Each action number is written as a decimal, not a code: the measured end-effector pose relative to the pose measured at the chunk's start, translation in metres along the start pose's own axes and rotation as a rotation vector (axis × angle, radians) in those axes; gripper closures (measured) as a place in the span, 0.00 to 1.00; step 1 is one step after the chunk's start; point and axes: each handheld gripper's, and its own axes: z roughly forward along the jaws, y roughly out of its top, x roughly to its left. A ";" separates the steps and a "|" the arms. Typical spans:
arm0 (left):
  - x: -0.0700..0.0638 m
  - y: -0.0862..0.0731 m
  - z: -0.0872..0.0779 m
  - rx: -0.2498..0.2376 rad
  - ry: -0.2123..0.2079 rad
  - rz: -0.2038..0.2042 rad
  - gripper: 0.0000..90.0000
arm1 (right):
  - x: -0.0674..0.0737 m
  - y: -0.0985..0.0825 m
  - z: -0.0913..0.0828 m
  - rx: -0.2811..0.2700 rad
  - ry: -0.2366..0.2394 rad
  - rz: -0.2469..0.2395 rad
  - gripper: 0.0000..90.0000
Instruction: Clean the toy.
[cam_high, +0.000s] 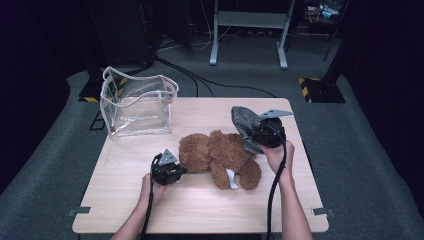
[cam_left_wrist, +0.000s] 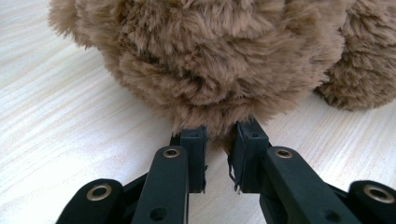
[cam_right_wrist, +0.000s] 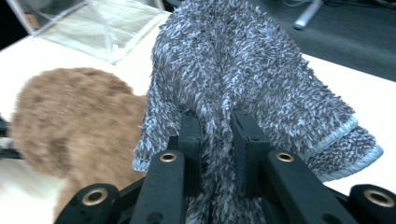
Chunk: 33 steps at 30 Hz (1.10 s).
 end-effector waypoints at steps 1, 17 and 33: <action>0.000 0.000 0.000 -0.001 -0.001 -0.001 0.86 | 0.005 0.002 0.003 0.002 0.008 -0.015 0.84; 0.001 0.002 0.000 -0.006 0.000 -0.003 0.86 | 0.071 0.022 0.044 0.019 0.157 -0.113 0.84; 0.000 0.003 0.000 -0.013 0.004 -0.006 0.86 | 0.102 0.026 0.081 0.055 0.199 -0.137 0.83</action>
